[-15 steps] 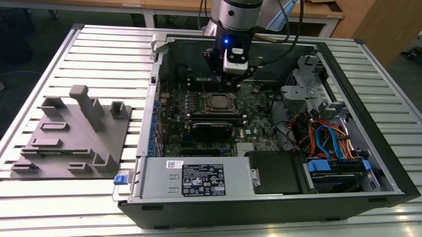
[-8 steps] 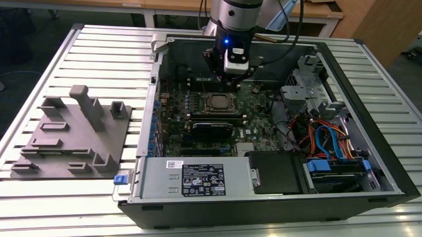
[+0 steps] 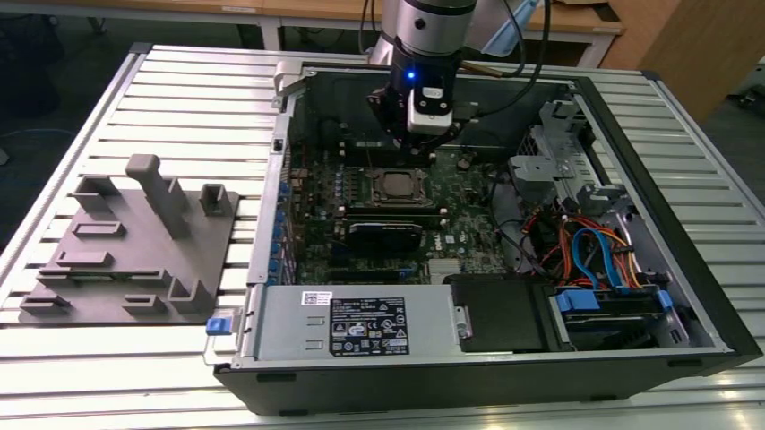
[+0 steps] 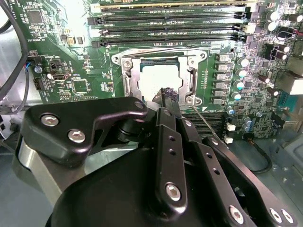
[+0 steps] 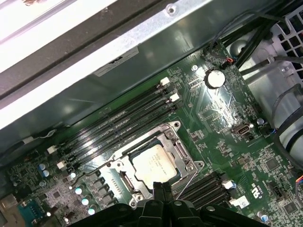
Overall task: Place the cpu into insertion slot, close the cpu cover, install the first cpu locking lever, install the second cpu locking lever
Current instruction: 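Install the first cpu locking lever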
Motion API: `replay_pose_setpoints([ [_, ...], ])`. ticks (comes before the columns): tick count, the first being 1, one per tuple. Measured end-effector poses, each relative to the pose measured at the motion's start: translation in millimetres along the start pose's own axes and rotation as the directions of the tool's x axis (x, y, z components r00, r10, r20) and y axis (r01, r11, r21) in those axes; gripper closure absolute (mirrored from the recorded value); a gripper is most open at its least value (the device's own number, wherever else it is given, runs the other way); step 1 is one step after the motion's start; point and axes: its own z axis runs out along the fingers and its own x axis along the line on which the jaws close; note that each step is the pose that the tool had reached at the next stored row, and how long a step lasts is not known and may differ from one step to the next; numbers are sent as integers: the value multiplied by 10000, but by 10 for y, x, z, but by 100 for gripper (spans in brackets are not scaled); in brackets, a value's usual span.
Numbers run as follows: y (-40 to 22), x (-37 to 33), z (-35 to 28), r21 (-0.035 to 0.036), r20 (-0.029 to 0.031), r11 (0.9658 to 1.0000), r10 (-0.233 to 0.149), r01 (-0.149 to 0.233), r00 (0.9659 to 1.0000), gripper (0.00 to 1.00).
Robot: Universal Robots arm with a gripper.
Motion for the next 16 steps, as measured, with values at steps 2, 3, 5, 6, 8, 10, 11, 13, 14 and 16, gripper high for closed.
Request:
replay_pose_setpoints([
  [2,0,0,0,1,1,10000,-42,42,10000,89],
  [3,0,0,0,0,2,10000,-62,62,10000,89],
  [5,0,0,0,1,3,9999,-105,105,9999,89],
  [6,0,0,0,1,3,9999,-126,126,9999,89],
  [8,0,0,0,2,4,9999,-167,167,9999,89],
  [10,0,0,0,2,5,9998,-209,209,9998,89],
  [11,0,0,0,3,6,9997,-229,229,9997,89],
  [13,0,0,0,3,7,9996,-272,272,9996,89],
  [14,0,0,0,3,8,9996,-292,292,9996,89],
  [16,0,0,0,3,8,9994,-333,333,9994,89],
])
